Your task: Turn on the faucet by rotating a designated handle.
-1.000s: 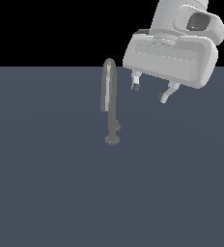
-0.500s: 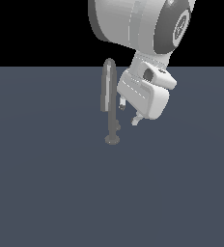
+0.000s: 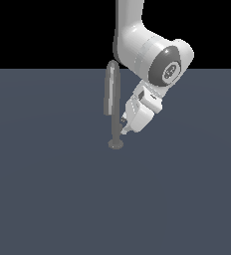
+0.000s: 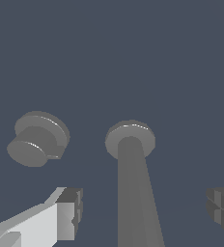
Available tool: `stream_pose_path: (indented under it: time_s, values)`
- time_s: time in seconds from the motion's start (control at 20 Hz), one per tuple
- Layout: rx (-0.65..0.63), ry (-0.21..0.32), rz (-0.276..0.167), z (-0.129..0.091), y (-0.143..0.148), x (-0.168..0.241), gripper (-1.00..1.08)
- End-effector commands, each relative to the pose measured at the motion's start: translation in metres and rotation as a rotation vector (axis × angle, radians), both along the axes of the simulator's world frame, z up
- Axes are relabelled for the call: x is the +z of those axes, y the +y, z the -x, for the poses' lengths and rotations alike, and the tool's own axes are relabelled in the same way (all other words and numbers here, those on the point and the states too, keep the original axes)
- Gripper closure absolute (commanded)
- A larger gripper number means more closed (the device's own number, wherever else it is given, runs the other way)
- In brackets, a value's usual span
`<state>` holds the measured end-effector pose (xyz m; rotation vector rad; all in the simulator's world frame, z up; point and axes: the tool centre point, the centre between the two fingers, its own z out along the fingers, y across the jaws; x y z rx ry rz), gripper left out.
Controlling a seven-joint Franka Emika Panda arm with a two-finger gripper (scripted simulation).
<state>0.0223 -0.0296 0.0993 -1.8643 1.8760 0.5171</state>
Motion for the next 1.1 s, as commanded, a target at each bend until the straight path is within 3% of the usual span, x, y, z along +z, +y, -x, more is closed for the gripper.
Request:
stream_pose_path:
  time_s: [0.0, 0.05, 0.1, 0.2, 0.25, 0.3, 0.35, 0.4, 0.45, 0.5, 0.55, 0.6, 0.65, 0.7, 0.75, 0.8, 0.85, 0.9, 0.95, 1.0, 1.05]
  values:
    - [-0.028, -0.012, -0.103, -0.013, -0.008, -0.017, -0.78]
    - [0.058, -0.024, -0.153, -0.022, 0.045, -0.021, -0.82]
    - [0.058, -0.025, -0.153, -0.022, 0.045, -0.021, -0.82]
    - [-0.051, 0.055, -0.239, -0.032, 0.088, -0.022, -0.83]
    - [-0.077, 0.072, -0.259, -0.032, 0.073, -0.035, -0.83]
    - [0.016, 0.036, -0.271, -0.037, 0.108, -0.044, -0.89]
    - [0.024, 0.034, -0.272, -0.036, 0.112, -0.042, -0.89]
    - [-0.071, 0.056, -0.249, -0.033, 0.116, -0.049, -0.90]
    - [-0.166, 0.078, -0.225, -0.033, 0.060, -0.070, -0.90]
    - [-0.178, -0.021, -0.217, -0.090, 0.077, -0.003, -0.61]
    - [-0.184, -0.074, -0.212, -0.085, 0.071, 0.028, -0.61]
    - [-0.252, -0.002, -0.213, -0.072, 0.025, -0.025, -0.60]
    - [-0.204, 0.060, -0.210, -0.056, 0.068, -0.055, -0.78]
    - [-0.244, 0.051, -0.264, -0.052, 0.024, -0.053, -0.83]
    - [-0.258, 0.092, -0.246, -0.045, 0.032, -0.059, -0.05]
    - [-0.286, 0.094, -0.299, -0.046, 0.006, -0.053, -0.33]
    - [-0.200, 0.059, -0.261, -0.030, -0.040, -0.078, -0.16]
    - [-0.120, 0.028, -0.225, -0.023, -0.027, -0.056, -0.16]
    - [-0.054, -0.046, -0.210, -0.060, 0.056, -0.007, -0.63]
    - [-0.048, -0.053, -0.209, -0.059, 0.059, -0.003, -0.63]
    - [-0.146, -0.031, -0.198, -0.079, 0.060, -0.020, -0.64]
